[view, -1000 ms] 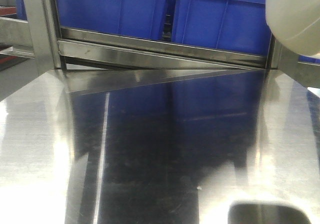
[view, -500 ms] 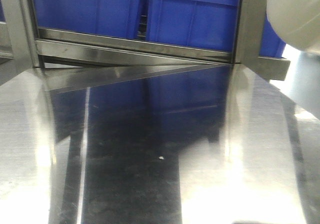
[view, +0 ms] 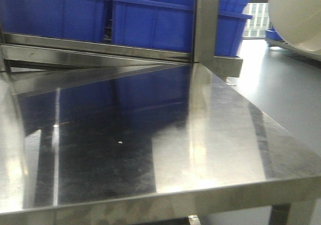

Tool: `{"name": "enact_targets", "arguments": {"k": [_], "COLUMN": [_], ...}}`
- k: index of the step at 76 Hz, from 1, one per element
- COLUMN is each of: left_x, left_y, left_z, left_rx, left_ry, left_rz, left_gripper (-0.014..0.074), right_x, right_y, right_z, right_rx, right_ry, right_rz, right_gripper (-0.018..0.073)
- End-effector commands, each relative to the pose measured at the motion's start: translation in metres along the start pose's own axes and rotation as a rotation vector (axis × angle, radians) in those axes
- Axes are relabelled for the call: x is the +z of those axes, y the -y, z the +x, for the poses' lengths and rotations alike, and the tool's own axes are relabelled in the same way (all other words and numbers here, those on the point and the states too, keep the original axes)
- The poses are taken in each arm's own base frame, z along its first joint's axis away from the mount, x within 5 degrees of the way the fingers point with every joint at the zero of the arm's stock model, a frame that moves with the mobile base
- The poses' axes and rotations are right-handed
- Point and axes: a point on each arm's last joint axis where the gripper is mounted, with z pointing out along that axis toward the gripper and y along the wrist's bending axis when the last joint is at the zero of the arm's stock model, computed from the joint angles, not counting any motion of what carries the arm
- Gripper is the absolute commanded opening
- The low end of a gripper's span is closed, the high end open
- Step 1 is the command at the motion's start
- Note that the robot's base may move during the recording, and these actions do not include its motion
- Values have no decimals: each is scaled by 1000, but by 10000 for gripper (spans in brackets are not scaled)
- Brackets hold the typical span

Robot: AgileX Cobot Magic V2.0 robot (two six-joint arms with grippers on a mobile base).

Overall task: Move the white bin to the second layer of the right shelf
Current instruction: 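Turn the base away from the shelf holding the bin in the right gripper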

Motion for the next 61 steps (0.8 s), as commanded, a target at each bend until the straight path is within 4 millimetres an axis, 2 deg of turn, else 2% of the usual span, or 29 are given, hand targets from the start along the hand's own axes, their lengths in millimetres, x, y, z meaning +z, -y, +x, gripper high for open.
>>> {"name": "enact_targets", "arguments": {"k": [1,61], "left_x": [1,1], "left_y": [0,0], "left_z": [4,4], "left_rx": [-3,-3], "left_ry": [63,63], "left_rz": [2,2], "left_gripper": [85,85], "right_x": [-6,-6], "right_y": [-1,-1], "right_z": [-19,-19], "right_rx": [8,8], "right_ry": [137,134], "right_rz": [-1,-1], "right_gripper": [48,48]}}
